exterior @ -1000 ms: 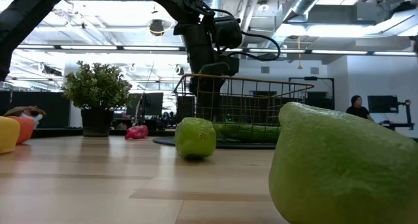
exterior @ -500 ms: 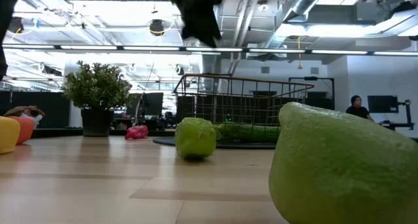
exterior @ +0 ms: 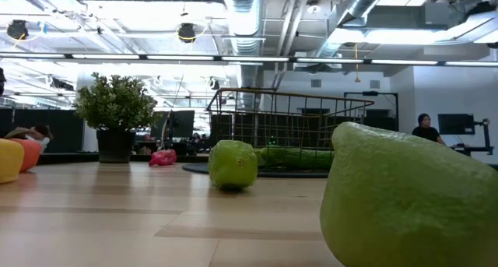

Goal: Build produce basket
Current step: Put the carrot into the wire basket

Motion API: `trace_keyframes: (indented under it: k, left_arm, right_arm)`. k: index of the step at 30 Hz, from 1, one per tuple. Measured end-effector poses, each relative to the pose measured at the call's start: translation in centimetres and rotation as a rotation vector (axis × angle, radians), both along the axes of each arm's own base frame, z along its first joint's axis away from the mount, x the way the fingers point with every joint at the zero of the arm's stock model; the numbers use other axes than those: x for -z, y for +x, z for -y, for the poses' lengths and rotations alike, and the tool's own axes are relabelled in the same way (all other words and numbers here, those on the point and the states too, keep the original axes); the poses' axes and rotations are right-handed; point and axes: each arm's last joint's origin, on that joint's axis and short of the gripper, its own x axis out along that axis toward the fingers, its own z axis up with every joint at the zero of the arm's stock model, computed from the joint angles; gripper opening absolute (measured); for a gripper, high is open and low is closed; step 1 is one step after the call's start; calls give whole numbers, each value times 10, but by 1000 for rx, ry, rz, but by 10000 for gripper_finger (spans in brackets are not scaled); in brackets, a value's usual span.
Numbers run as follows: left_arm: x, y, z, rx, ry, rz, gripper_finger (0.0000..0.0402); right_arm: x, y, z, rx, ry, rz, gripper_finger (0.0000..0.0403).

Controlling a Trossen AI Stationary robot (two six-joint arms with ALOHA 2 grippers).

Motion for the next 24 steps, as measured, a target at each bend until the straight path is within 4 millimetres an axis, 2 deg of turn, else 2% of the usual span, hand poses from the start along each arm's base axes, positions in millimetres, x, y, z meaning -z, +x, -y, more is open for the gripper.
trace_keyframes:
  k: [7, 12, 16, 24]
  left_arm:
    - [-1, -15, 5, -61, 3, -39, 181]
    - [1, -17, 5, -78, -11, -55, 181]
    - [1, -17, 5, -85, -22, -50, 181]
    - [1, -17, 5, -106, -46, -38, 181]
  right_arm:
    - [33, -44, 6, 155, -92, -107, 162]
    - [55, -60, 0, 190, -69, -79, 200]
    - [76, -69, -9, 177, -54, -56, 211]
    - [116, -82, -19, 162, -42, -47, 207]
